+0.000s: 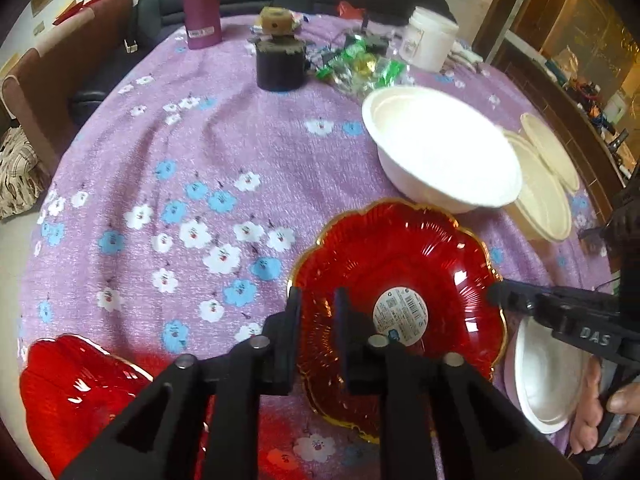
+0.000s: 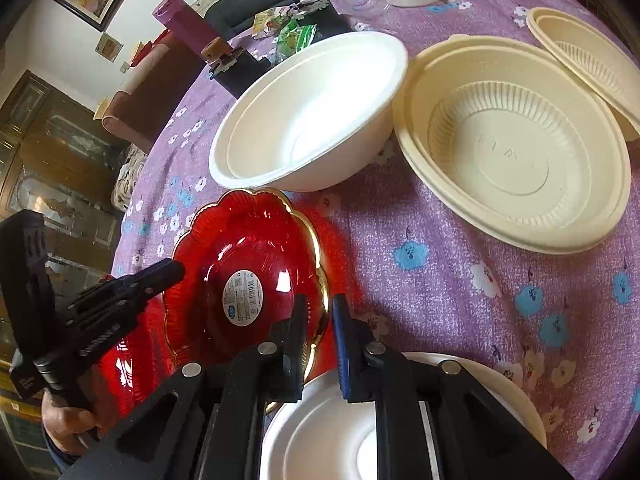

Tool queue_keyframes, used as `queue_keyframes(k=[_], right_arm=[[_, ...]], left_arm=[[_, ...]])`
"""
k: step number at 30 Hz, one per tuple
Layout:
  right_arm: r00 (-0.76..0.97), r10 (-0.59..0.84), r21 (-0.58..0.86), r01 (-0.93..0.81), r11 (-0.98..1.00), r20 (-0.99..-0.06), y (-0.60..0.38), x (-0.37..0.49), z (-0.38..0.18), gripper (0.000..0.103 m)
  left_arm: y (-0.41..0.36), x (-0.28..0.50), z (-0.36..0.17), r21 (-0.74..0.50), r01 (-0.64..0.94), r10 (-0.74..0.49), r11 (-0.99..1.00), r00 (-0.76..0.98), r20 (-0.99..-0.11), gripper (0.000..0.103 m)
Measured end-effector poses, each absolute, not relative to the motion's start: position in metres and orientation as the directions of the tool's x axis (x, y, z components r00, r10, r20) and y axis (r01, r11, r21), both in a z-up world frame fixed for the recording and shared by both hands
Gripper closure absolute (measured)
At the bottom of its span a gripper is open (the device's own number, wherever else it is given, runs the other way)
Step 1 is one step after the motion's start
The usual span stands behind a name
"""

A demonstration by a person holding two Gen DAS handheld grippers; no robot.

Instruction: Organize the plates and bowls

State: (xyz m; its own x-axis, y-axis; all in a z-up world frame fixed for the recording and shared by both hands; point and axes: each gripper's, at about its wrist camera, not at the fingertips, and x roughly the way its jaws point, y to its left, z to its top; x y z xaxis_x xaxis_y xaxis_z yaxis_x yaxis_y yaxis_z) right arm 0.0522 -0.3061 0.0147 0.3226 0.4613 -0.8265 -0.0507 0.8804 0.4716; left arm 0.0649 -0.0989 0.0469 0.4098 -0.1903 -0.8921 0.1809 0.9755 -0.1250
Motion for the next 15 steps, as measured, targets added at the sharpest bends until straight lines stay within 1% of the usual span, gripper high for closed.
queue_keyframes(k=[1,3,5,8,10,11,15], right_arm=[[0.322,0.463,0.473,-0.052,0.879,-0.826,-0.306,0.052,0.015,0.09],[0.325,0.462,0.473,-0.049,0.879,-0.825,-0.307,0.053,0.014,0.091],[0.324,0.465,0.475,-0.05,0.878,-0.824,-0.308,0.053,0.013,0.091],[0.321,0.47,0.481,-0.049,0.875,-0.822,-0.307,0.054,0.012,0.091],[0.322,0.464,0.474,-0.051,0.879,-0.825,-0.305,0.054,0.013,0.091],[0.321,0.463,0.474,-0.049,0.879,-0.826,-0.305,0.054,0.013,0.091],[0.314,0.468,0.481,-0.038,0.876,-0.826,-0.306,0.054,0.013,0.091]], left_arm=[[-0.096,0.065,0.05,-0.126,0.177,-0.19,0.976,0.417,-0.889,0.079],[-0.092,0.064,0.053,-0.122,0.167,-0.183,0.978,0.428,-0.885,0.069],[-0.089,0.067,0.052,-0.101,0.158,-0.16,0.982,0.428,-0.89,0.067],[-0.09,0.07,0.044,-0.107,0.158,-0.163,0.982,0.408,-0.898,0.067],[-0.093,0.071,0.039,-0.105,0.167,-0.165,0.98,0.399,-0.902,0.074],[-0.095,0.071,0.036,-0.112,0.171,-0.171,0.979,0.391,-0.904,0.086],[-0.098,0.067,0.033,-0.099,0.17,-0.16,0.981,0.403,-0.901,0.087]])
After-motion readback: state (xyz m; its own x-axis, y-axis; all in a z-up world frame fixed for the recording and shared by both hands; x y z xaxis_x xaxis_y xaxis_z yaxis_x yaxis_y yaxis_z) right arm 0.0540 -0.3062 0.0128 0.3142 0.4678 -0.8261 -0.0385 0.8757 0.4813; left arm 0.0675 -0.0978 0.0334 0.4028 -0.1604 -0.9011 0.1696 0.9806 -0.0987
